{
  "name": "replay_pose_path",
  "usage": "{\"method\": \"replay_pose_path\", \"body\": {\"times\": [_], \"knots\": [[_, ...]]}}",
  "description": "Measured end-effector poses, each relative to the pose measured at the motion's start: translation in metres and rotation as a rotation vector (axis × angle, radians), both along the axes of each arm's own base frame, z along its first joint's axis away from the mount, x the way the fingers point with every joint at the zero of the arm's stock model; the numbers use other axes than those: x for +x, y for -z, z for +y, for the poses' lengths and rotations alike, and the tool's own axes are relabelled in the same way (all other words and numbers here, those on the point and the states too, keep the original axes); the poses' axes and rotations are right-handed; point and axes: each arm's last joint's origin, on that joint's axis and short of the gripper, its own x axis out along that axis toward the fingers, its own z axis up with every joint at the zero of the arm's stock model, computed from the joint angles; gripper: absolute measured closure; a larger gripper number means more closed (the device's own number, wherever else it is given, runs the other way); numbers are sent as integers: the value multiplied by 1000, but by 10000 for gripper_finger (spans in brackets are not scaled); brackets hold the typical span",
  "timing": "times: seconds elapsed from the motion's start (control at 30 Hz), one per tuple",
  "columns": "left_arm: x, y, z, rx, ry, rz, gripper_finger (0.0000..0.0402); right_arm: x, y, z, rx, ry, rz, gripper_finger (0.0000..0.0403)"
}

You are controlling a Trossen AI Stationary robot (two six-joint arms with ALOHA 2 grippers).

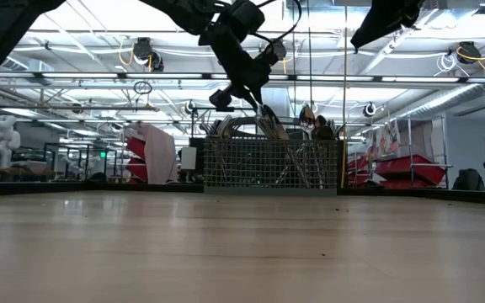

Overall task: Sort silverware
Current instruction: Put the silver table knife into the silverware organizer, then return to Home Position

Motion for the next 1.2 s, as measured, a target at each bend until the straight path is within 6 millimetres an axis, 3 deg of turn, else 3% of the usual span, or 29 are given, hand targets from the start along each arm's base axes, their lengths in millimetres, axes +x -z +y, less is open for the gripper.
{"method": "replay_pose_path", "body": {"times": [0.2, 0.37, 0.5, 0.63, 0.77, 0.9, 1.03, 1.2], "knots": [[2, 0, -2, -16, -6, -28, 282, 0, 0, 0, -4, -3, 3, 261], [5, -7, -1, -23, -110, -190, 227, 1, -1, 0, -5, -6, -12, 261], [8, -31, -3, 71, -161, -380, 215, -3, -12, 2, -21, -43, -88, 261], [-8, -72, -17, 38, -167, -591, 214, -20, -26, 0, -61, -104, -152, 261], [-50, -129, -38, -206, -174, -942, 214, -55, -41, -4, -63, -135, -232, 261], [-116, -182, -61, -642, -105, -1204, 214, -103, -47, -11, -26, -120, -320, 261], [-183, -208, -84, -1049, 37, -1148, 214, -154, -52, -17, 22, -125, -484, 261], [-244, -218, -112, -1339, 134, -1017, 214, -205, -46, -24, 38, -124, -627, 261]]}}
